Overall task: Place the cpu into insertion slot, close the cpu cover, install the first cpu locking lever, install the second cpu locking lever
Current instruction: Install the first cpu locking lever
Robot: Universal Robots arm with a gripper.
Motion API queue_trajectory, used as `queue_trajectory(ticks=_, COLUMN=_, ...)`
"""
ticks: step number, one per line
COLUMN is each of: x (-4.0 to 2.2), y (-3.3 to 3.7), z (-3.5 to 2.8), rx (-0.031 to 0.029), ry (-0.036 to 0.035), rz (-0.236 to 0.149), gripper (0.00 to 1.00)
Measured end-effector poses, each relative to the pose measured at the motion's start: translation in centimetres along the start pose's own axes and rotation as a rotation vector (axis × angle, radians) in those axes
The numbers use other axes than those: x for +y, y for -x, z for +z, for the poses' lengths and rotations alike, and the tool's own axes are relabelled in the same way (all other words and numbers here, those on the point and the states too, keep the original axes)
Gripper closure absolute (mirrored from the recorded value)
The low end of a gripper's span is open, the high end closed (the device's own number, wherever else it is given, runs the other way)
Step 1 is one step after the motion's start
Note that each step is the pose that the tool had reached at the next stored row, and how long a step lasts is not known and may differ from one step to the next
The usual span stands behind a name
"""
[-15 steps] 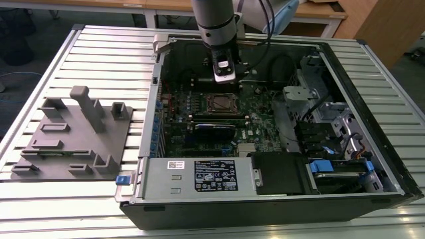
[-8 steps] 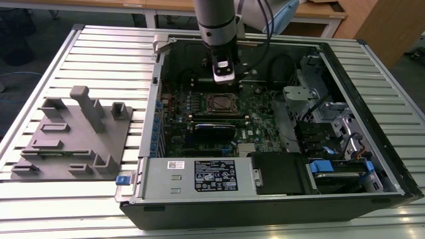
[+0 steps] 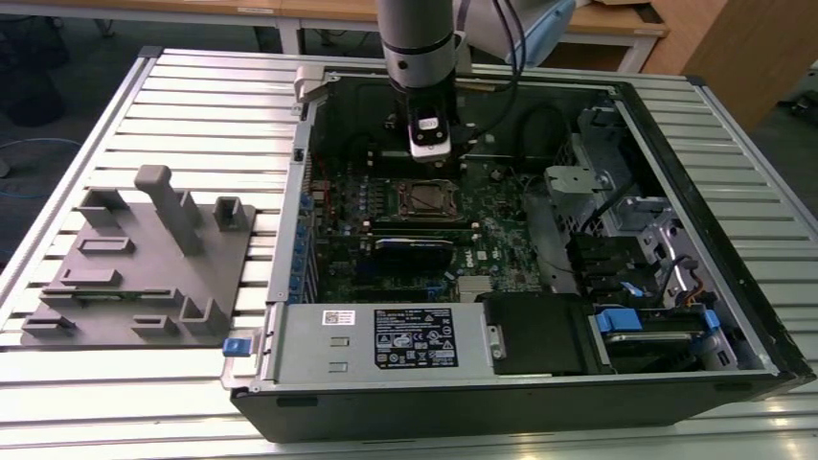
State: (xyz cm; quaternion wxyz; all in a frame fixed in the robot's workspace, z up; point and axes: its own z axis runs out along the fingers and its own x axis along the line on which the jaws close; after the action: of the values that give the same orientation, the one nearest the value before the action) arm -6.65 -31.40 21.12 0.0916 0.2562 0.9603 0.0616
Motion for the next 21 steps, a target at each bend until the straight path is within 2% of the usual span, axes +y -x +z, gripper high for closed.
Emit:
queue_trajectory(ticks=5, x=-0.09, y=0.06, z=0.0, rx=0.0001, ry=-0.0007, rz=0.0, gripper=0.89)
queue_trajectory(ticks=14, x=-1.15, y=0.67, z=-0.09, rx=0.0002, ry=-0.0007, rz=-0.003, gripper=0.89)
queue_trajectory(ticks=19, x=-1.17, y=0.68, z=-0.09, rx=0.0, ry=-0.0011, rz=-0.003, gripper=0.89)
queue_trajectory(ticks=21, x=-1.17, y=0.68, z=-0.07, rx=0.0049, ry=-0.008, rz=-0.003, gripper=0.89)
